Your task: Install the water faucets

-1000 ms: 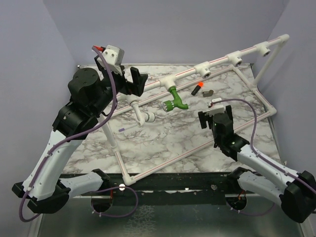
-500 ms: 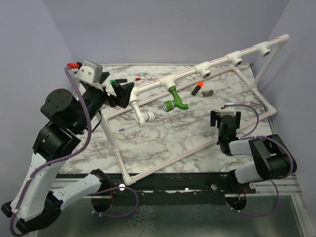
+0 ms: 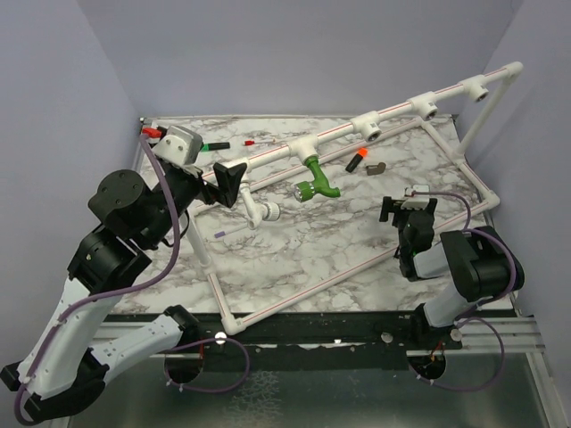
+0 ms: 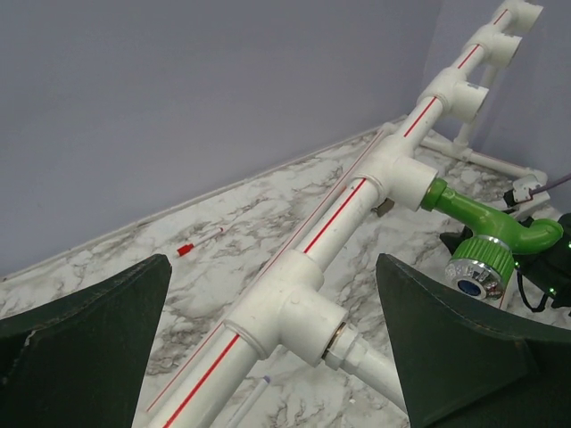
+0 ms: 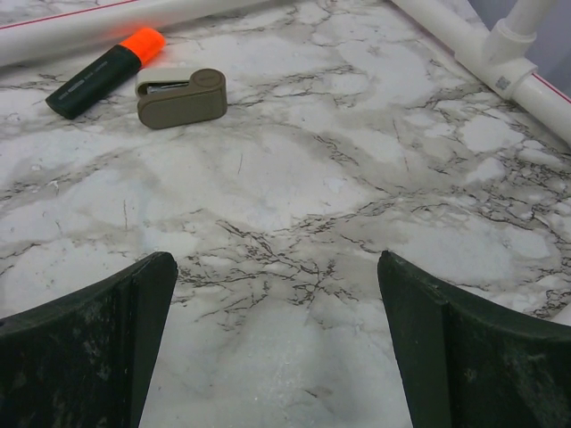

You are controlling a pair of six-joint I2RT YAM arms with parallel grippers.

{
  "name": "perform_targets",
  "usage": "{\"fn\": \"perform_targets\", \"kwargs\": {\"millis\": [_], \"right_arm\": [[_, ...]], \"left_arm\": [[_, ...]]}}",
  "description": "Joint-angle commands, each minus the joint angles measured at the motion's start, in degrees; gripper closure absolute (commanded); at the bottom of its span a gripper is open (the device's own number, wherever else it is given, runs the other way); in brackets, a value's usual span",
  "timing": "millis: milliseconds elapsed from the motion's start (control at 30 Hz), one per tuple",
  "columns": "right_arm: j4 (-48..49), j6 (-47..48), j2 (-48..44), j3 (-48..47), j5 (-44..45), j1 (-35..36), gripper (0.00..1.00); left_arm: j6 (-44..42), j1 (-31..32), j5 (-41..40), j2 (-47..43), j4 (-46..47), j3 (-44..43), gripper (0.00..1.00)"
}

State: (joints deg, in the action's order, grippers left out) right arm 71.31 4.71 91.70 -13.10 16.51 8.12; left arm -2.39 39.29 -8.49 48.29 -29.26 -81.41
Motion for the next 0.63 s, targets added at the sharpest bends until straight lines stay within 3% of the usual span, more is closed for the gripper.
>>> {"fn": "perform_targets", "kwargs": {"millis": [0, 233, 400, 500, 600], "right_arm": [[2.6, -1.1, 0.7, -0.8, -1.6, -0.5, 0.00], [1.7, -1.5, 0.2, -0.8, -0.8, -0.6, 0.00], [-0.6, -1.9, 0.5, -2.1, -1.7, -0.9, 0.00], [-4.7, -3.1, 0.6, -4.1, -7.2, -3.6, 0.00], [-1.3, -1.8, -0.1, -1.9, -7.5, -3.7, 0.00]], "left_arm": [[0.3, 0.4, -2.7, -2.0, 2.4, -0.4, 0.02], [4.7, 0.4, -7.2, -6.9, 4.7, -0.6, 0.01], [6.9, 0.4, -4.7, -9.2, 6.4, -2.2, 0.01], [7.0, 0.4, -3.5, -10.1, 6.8, -1.6, 0.01], [7.3, 0.4, -2.9, -11.3, 8.4, 0.8, 0.01]]}}
